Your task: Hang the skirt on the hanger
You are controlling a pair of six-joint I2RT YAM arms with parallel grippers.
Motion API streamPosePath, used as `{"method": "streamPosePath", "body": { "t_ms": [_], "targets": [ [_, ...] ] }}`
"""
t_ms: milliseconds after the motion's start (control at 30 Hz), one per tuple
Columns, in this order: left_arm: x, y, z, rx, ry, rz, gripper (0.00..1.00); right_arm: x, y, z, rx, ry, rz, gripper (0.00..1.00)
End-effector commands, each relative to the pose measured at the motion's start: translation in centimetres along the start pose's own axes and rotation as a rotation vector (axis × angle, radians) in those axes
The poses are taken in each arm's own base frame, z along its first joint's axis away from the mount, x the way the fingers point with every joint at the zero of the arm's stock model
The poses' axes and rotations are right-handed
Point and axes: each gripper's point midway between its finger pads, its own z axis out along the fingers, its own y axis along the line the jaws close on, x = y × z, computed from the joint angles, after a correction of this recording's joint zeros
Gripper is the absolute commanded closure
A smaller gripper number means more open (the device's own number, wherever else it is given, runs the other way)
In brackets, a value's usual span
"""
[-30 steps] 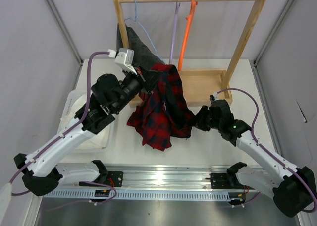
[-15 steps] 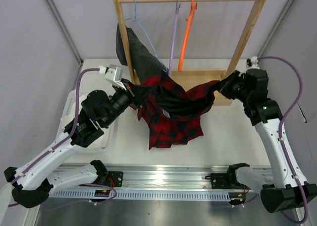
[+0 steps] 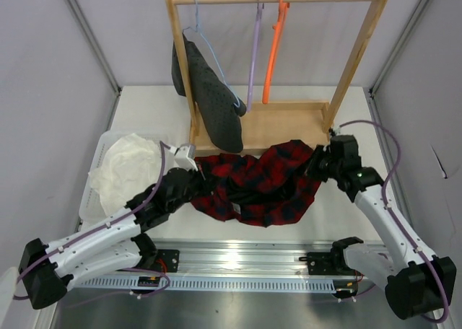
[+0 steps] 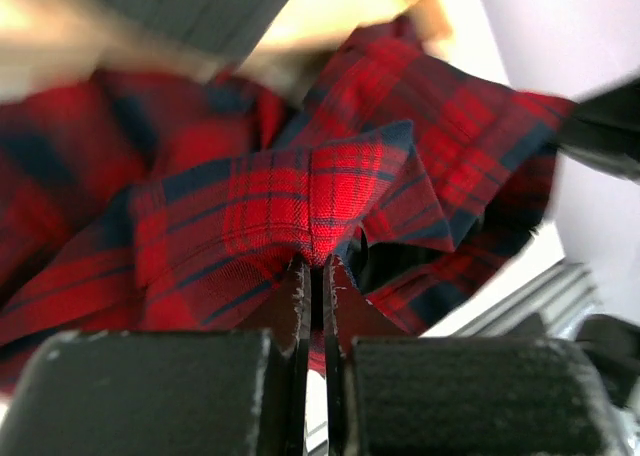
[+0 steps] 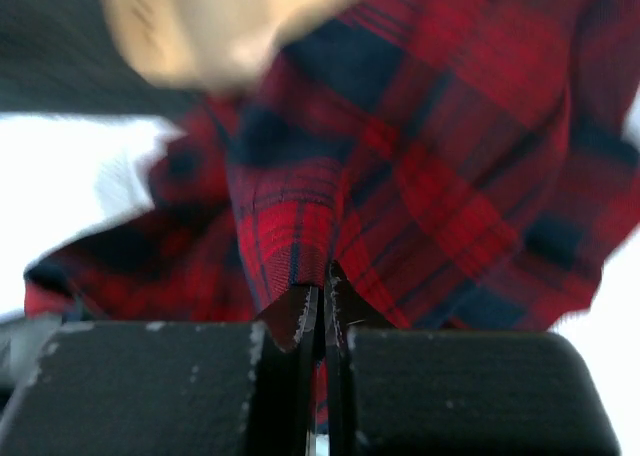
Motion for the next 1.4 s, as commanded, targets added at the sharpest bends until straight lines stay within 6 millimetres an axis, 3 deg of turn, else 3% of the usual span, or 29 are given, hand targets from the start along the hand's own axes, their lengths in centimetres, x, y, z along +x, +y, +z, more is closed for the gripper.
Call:
{"method": "streamPosePath", "body": {
  "t_ms": [0,133,267,433,567,700,833,900,933,1000,1033,1133,1367],
  "targets": [
    [-0.7,0.5,0.3,-0.012,-0.099,-0.16,1.0,2.3,-0.9,0.8,0.001,0.014,-0.007,1.0],
    [1.0,3.3,1.3,-0.126,-0.087,-0.18,1.0,4.3,-2.9,1.8,0.068,0.054,-0.011,1.0],
    [3.6,5.7,2.5,-0.241,-0.02,-0.174,1.0,4.1,-4.3,2.0,0.134,0.038,-0.023,1.0],
    [4.8,7.6,3.1,-0.303,0.001,-0.168,0.97,4.7,-4.8,2.7,0.144,0.067,-0.033,1.0],
    [4.9,8.5,2.9,-0.284,-0.021,-0.174,0.83,5.5,-5.9,3.3,0.163,0.079,-0.029,1.0],
    [5.3,11.3,3.1,-0.284,-0.026,-0.233,0.76,5.5,-5.9,3.7,0.159,0.089,-0.022,1.0],
    [5.2,11.2,3.7,-0.222,-0.029,-0.227,0.66,5.7,-5.6,3.9,0.139,0.097,-0.027,1.0],
    [4.9,10.7,4.3,-0.163,-0.043,-0.241,0.73,5.7,-5.4,4.0,0.132,0.093,-0.024,1.0],
    [4.9,10.4,4.5,-0.137,-0.043,-0.247,0.83,5.7,-5.4,4.0,0.136,0.09,-0.027,1.0],
    [5.0,9.4,4.5,-0.048,-0.046,-0.248,0.87,5.5,-5.7,3.9,0.15,0.082,-0.025,1.0],
    [3.6,7.7,4.5,0.059,-0.106,-0.241,0.92,5.1,-5.9,3.8,0.162,0.07,-0.031,1.0],
    [3.0,6.0,4.5,0.177,-0.129,-0.221,1.0,4.4,-6.2,3.7,0.173,0.052,-0.021,1.0],
    [2.5,5.8,5.4,0.191,-0.121,-0.206,0.98,2.2,-7.8,3.5,0.214,0.003,0.038,1.0]
  ]
}}
